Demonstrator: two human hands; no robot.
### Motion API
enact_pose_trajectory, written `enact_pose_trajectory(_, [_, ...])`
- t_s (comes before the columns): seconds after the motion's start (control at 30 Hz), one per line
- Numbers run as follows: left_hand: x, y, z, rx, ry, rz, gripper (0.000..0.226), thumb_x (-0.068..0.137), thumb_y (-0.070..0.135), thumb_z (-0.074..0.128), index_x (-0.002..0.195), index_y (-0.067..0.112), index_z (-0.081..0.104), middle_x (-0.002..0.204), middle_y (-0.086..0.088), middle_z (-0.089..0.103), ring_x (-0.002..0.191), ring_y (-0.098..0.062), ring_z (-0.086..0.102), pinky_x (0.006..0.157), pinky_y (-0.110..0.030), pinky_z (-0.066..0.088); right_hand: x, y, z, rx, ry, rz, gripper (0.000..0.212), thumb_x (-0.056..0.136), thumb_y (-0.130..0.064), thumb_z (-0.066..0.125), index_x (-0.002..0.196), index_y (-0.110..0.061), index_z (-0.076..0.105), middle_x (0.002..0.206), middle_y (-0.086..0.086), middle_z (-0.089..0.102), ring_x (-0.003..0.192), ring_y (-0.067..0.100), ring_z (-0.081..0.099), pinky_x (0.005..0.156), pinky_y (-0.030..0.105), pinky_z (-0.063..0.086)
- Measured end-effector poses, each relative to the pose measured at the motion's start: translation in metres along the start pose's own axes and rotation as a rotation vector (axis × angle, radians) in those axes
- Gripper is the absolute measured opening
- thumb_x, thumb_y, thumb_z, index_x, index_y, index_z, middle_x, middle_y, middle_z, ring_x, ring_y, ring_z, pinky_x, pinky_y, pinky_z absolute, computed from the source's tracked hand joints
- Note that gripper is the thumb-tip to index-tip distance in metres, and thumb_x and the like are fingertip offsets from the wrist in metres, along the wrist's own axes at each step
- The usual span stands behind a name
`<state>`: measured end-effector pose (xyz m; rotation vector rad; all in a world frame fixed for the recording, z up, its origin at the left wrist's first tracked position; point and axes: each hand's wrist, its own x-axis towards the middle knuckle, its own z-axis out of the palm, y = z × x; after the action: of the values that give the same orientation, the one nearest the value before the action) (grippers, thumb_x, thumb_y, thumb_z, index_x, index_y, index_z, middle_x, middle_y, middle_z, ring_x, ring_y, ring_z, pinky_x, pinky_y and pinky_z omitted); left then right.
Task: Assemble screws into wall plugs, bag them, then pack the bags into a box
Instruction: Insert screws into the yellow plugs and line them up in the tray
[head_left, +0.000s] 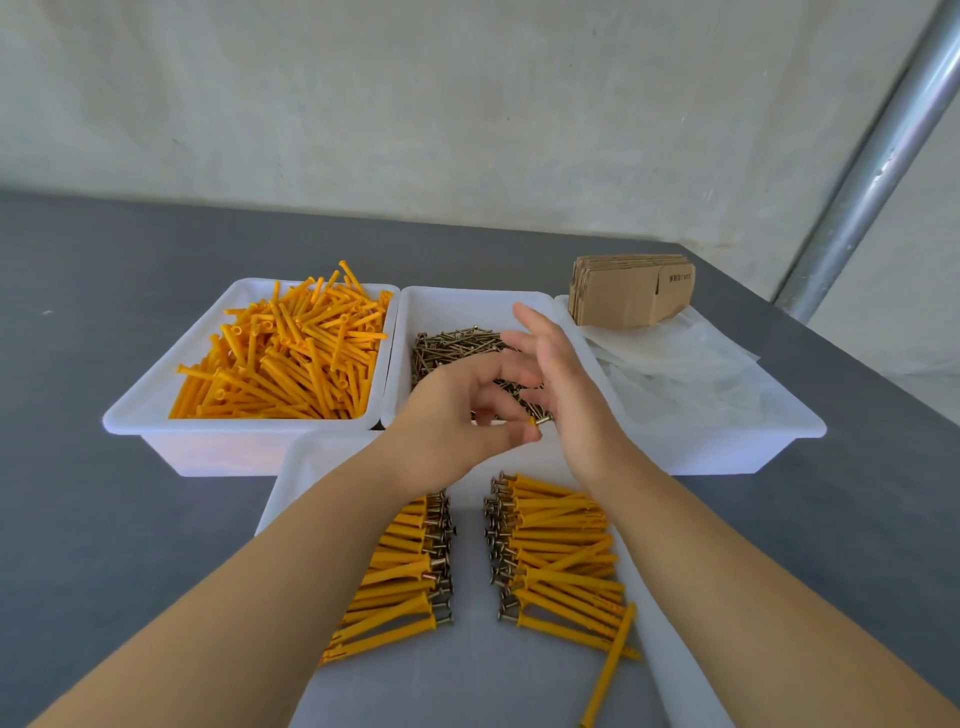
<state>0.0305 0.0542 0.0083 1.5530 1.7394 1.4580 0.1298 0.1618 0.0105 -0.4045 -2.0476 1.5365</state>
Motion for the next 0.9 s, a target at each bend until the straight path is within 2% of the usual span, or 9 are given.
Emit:
enact_pose_trajectory(0.07, [0.000, 0.001, 0.005, 0.004, -0.019, 0.034, 0.038, 0.082, 0.002, 0.076, 0.115, 0.018, 0.064, 0.079, 0.001, 0.073, 0.077, -0.025, 0.065, 0.067, -0.020, 0.045, 0.002, 0.002, 0.000, 0.061, 0.051, 0.029, 0.063, 0.084, -0.069, 0.032, 0.142, -0.044, 0.039, 0.144, -0.014, 0.046, 0.129, 0.009, 0.050, 0.105, 0.032, 0.041])
enact_pose_trajectory(0.17, [-0.001, -0.001, 0.010, 0.098, -0.007, 0.040, 0.022, 0.085, 0.002, 0.073, 0.103, 0.014, 0.071, 0.081, -0.010, 0.070, 0.076, -0.025, 0.065, 0.072, -0.027, 0.052, 0.006, 0.003, -0.010, 0.130, 0.297, -0.016, 0.059, 0.084, -0.059, 0.032, 0.138, -0.038, 0.042, 0.132, -0.009, 0.056, 0.109, 0.007, 0.064, 0.091, 0.034, 0.050])
enact_pose_trajectory(0.23, [-0.002, -0.002, 0.012, 0.122, 0.000, 0.008, 0.010, 0.085, 0.001, 0.072, 0.091, 0.010, 0.074, 0.078, -0.007, 0.072, 0.074, -0.023, 0.068, 0.071, -0.028, 0.055, 0.006, 0.005, -0.021, 0.110, 0.449, -0.020, 0.052, 0.084, -0.056, 0.034, 0.132, -0.038, 0.044, 0.124, -0.007, 0.061, 0.099, 0.009, 0.068, 0.081, 0.033, 0.049])
enact_pose_trajectory(0.37, [-0.001, -0.001, 0.017, 0.171, 0.087, -0.042, 0.007, 0.080, 0.005, 0.078, 0.081, 0.010, 0.073, 0.081, -0.009, 0.072, 0.075, -0.027, 0.067, 0.071, -0.031, 0.057, 0.005, 0.013, -0.037, 0.122, 0.574, 0.027, 0.053, 0.084, -0.057, 0.037, 0.131, -0.033, 0.048, 0.121, -0.002, 0.066, 0.097, 0.016, 0.069, 0.076, 0.033, 0.048])
enact_pose_trajectory(0.6, [0.000, -0.010, 0.045, 0.691, -0.079, 0.009, 0.009, 0.089, 0.016, 0.062, 0.089, 0.015, 0.070, 0.098, 0.000, 0.067, 0.091, -0.019, 0.062, 0.083, -0.034, 0.050, 0.004, 0.014, -0.035, 0.089, 0.557, 0.017, 0.049, 0.087, -0.054, 0.040, 0.129, -0.033, 0.050, 0.120, -0.003, 0.065, 0.094, 0.015, 0.069, 0.074, 0.029, 0.047])
enact_pose_trajectory(0.7, [-0.002, -0.016, 0.054, 0.988, -0.117, 0.058, 0.008, 0.090, 0.012, 0.054, 0.087, 0.019, 0.057, 0.097, 0.002, 0.057, 0.091, -0.021, 0.056, 0.068, -0.033, 0.047, 0.004, 0.013, -0.033, 0.065, 0.546, 0.016, 0.048, 0.087, -0.052, 0.040, 0.128, -0.031, 0.052, 0.119, -0.004, 0.064, 0.096, 0.015, 0.068, 0.073, 0.028, 0.046])
enact_pose_trajectory(0.8, [-0.003, -0.010, 0.059, 1.177, -0.187, 0.242, 0.026, 0.068, 0.001, 0.069, 0.065, 0.020, 0.052, 0.068, 0.005, 0.055, 0.074, -0.019, 0.052, 0.050, -0.027, 0.037, 0.002, 0.011, -0.032, 0.062, 0.538, 0.010, 0.043, 0.085, -0.050, 0.043, 0.123, -0.033, 0.055, 0.119, -0.007, 0.064, 0.094, 0.012, 0.068, 0.071, 0.026, 0.045])
enact_pose_trajectory(0.83, [0.000, -0.007, 0.057, 1.197, -0.145, 0.274, 0.027, 0.062, 0.000, 0.072, 0.060, 0.019, 0.054, 0.062, 0.005, 0.054, 0.070, -0.018, 0.051, 0.048, -0.025, 0.036, 0.002, 0.011, -0.032, 0.060, 0.536, 0.009, 0.043, 0.084, -0.050, 0.043, 0.121, -0.033, 0.056, 0.119, -0.007, 0.064, 0.093, 0.011, 0.068, 0.070, 0.025, 0.045])
enact_pose_trajectory(0.9, [0.005, -0.009, 0.054, 1.177, -0.092, 0.236, 0.013, 0.074, 0.007, 0.070, 0.072, 0.017, 0.061, 0.074, 0.004, 0.059, 0.080, -0.019, 0.052, 0.054, -0.030, 0.045, 0.001, 0.012, -0.032, 0.045, 0.531, 0.006, 0.042, 0.084, -0.049, 0.043, 0.120, -0.033, 0.057, 0.118, -0.009, 0.065, 0.091, 0.008, 0.068, 0.069, 0.024, 0.045])
